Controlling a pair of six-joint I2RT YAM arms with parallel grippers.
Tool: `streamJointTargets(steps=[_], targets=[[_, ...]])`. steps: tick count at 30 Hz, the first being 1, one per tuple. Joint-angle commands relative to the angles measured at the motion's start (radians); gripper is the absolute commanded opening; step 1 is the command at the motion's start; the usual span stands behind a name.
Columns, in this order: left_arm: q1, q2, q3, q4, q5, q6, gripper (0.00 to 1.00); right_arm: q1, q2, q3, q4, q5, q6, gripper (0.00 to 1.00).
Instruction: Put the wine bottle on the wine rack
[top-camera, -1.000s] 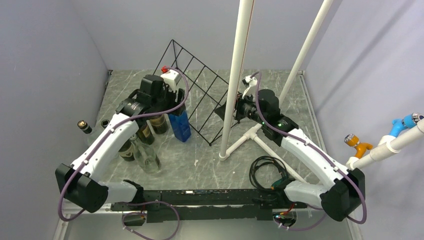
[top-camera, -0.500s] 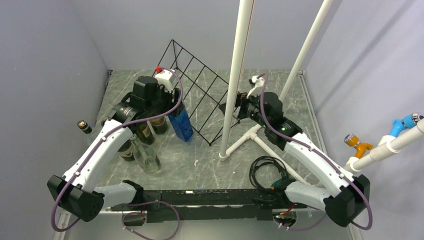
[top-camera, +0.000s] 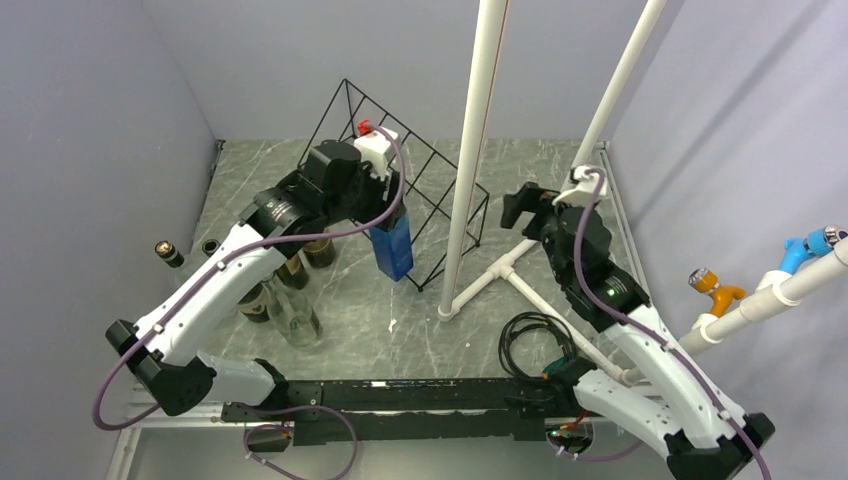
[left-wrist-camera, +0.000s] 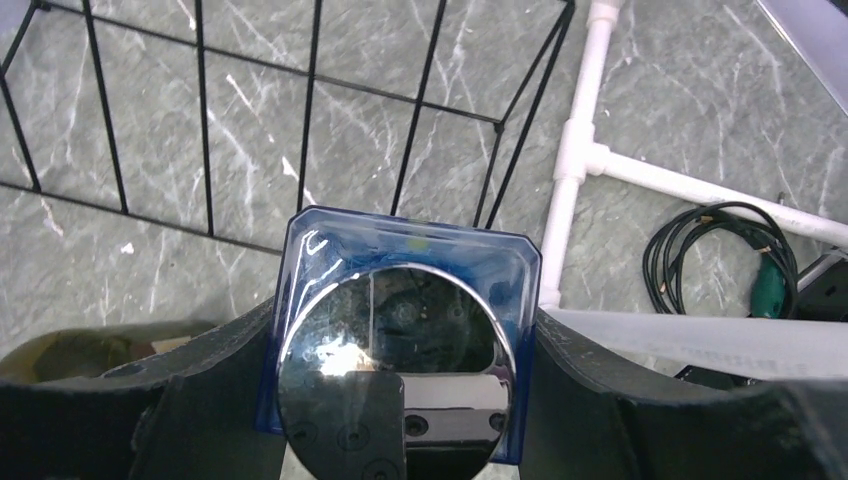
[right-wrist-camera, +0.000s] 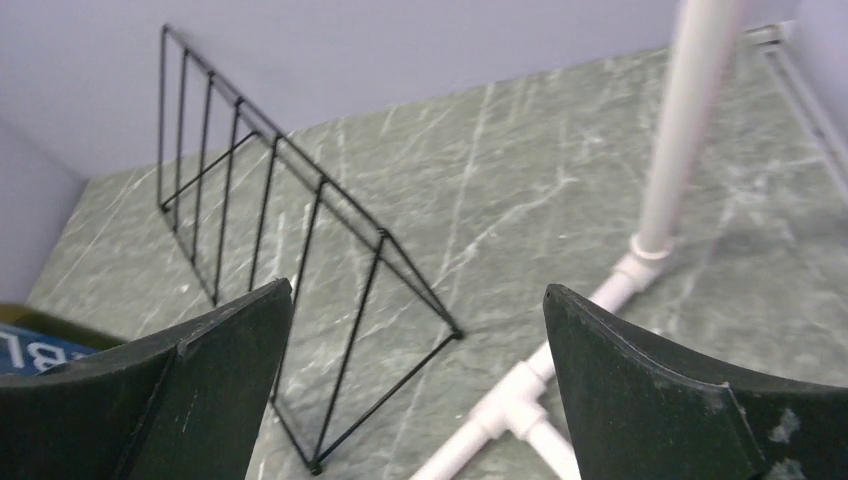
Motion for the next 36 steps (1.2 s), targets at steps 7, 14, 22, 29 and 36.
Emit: streamJointTargets(steps=[7, 14, 22, 29, 36], targets=[[-0.088, 0.105, 0.146, 0.115, -0.102, -0.044, 0.00, -0.006, -0.169, -0.116, 0.023, 0.197, -0.129, 1.00], [-0.127, 0.199, 0.216, 0.116, -0.129, -0.057, 0.00, -0.006, -0.191, -0.171, 0.049, 0.156, -0.130, 1.00], [-0.147, 0.289, 0.283, 0.080, -0.171, -0.060, 0.00, -0.007, -0.226, -0.213, 0.068, 0.139, -0.138, 1.00], [-0.155, 0.323, 0.292, 0.054, -0.205, -0.061, 0.00, -0.008, -0.271, -0.236, 0.080, 0.131, -0.137, 1.00], [-0.154, 0.363, 0.305, 0.020, -0.227, -0.055, 0.00, -0.008, -0.257, -0.248, 0.090, 0.128, -0.139, 1.00]])
